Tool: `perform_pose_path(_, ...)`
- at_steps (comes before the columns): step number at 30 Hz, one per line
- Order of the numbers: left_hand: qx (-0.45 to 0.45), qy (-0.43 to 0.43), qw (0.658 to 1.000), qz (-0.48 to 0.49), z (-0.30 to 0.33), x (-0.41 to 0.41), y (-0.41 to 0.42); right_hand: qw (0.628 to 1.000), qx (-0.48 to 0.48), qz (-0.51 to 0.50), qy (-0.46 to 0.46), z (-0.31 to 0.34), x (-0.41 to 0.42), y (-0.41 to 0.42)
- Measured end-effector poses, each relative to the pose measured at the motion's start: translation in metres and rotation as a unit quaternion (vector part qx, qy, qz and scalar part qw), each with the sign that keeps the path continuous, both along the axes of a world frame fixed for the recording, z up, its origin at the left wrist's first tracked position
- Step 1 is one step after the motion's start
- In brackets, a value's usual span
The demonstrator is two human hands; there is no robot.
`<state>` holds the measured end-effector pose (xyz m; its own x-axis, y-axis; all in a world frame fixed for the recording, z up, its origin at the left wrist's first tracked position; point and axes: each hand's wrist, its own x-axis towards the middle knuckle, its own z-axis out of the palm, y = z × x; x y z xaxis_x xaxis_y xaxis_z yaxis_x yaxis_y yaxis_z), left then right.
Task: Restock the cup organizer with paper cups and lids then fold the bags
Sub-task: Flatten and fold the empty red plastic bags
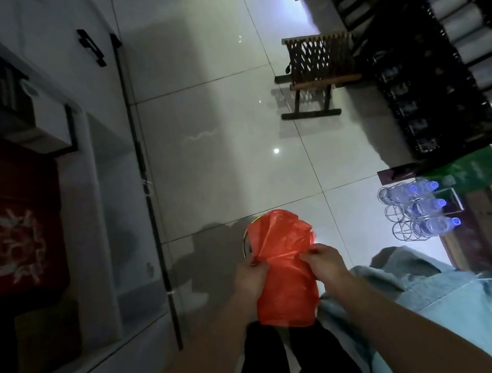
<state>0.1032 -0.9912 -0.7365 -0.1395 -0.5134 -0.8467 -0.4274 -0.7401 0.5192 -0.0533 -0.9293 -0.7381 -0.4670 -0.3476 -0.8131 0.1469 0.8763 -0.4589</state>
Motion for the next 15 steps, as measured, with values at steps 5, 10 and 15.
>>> perform_pose_path(5, 0.038, -0.009, 0.999, 0.017, -0.091, -0.022, -0.021, 1.0, 0.007, 0.006, 0.026, -0.102, -0.014, -0.011)
perform_pose_path(10, 0.008, -0.068, 0.998, -0.015, -0.189, -0.034, -0.032, 0.999, 0.009, -0.015, 0.037, -0.204, -0.023, -0.02)
perform_pose_path(15, -0.288, -0.154, 0.916, -0.231, -0.269, -0.024, -0.011, 0.999, 0.024, 0.017, 0.044, -0.28, -0.023, -0.028)
